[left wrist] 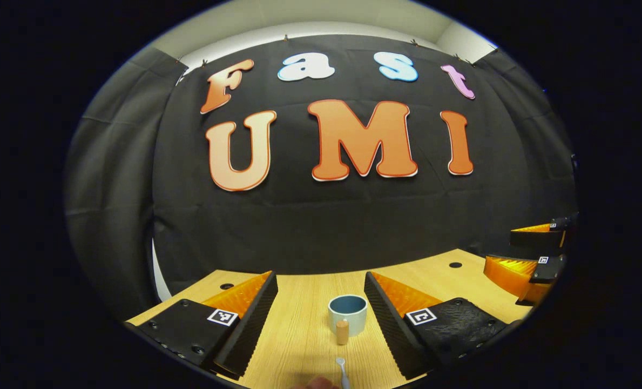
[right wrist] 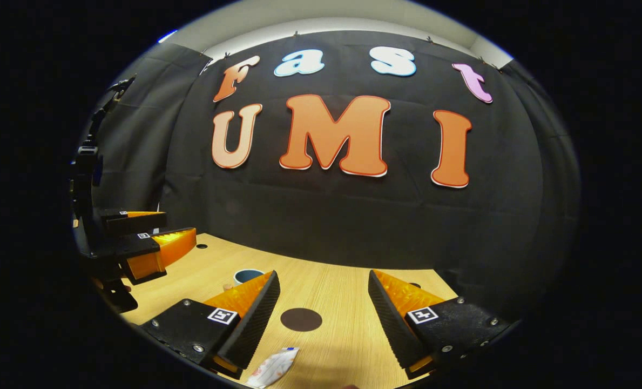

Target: Put the toothbrush and toothpaste on the desktop into the cup, then pick up the cup and place it on the coaster on the desktop.

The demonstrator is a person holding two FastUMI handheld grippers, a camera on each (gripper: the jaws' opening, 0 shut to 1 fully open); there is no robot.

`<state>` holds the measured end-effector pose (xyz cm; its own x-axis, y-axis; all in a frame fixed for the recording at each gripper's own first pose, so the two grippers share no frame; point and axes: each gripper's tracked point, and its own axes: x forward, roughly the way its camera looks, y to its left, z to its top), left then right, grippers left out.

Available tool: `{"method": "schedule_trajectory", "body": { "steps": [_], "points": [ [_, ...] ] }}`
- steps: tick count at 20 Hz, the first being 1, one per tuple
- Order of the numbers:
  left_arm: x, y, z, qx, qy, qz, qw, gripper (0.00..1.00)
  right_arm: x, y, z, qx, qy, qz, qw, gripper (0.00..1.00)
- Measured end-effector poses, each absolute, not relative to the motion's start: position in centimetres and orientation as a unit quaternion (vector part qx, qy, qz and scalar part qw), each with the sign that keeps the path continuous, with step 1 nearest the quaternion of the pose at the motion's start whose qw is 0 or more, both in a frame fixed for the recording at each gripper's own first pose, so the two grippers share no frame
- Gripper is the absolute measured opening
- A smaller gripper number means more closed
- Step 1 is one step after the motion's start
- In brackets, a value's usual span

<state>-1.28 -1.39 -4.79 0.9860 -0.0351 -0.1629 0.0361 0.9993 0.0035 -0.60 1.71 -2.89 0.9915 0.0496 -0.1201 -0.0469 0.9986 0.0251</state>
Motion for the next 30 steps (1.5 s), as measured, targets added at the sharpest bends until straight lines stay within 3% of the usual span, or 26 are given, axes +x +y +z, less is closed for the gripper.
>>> {"method": "schedule_trajectory", "body": {
  "steps": [5, 15, 30],
  "points": [
    [-2.3, -1.8, -10.2, -0.006, 0.184, -0.040, 0.982, 0.98, -1.2, 3.4, -6.7, 0.007, 0.111, 0.048, 0.993, 0.98],
    [-4.6, -2.3, -16.5, -0.011, 0.289, -0.056, 0.956, 0.97, -2.6, 6.0, -15.2, 0.015, 0.236, 0.065, 0.969, 0.98],
    [-8.3, -3.9, -26.3, -0.036, 0.460, -0.060, 0.885, 0.98, -4.8, 9.9, -24.5, 0.020, 0.359, 0.088, 0.929, 0.82]
  ]
}}
